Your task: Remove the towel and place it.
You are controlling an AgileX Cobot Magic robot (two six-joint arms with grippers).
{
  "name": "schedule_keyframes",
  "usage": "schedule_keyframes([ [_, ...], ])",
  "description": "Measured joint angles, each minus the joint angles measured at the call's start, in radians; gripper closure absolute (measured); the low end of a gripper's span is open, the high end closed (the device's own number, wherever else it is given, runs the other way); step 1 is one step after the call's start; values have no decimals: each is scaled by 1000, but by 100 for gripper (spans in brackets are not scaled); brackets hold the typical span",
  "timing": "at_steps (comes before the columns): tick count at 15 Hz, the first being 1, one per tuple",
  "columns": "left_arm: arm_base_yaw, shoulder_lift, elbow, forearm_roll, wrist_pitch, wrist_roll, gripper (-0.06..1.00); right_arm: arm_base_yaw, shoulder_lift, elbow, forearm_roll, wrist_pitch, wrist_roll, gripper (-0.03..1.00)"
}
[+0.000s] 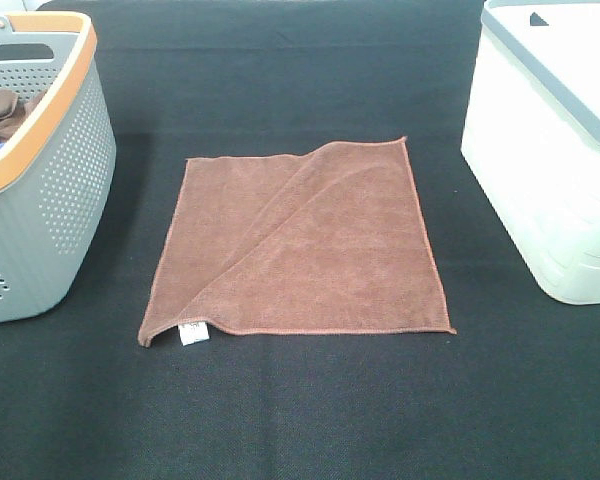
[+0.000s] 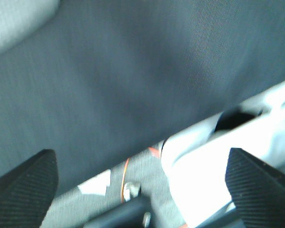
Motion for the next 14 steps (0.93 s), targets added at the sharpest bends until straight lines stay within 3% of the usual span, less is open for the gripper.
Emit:
schedule_keyframes([
  [2,0,-140,175,-1,-52,10,4,0,-146,21,0,-64,-1,7],
  [3,0,-241,209,-13,-135,33,4,0,-259,29,1,-100,-2,7],
  [8,0,-431,222,-52,-183,209,4,0,-485,70,1,-123,-4,7],
  [14,0,-487,232,-108,-169,295,4,0,-532,70,19,-127,-51,7],
])
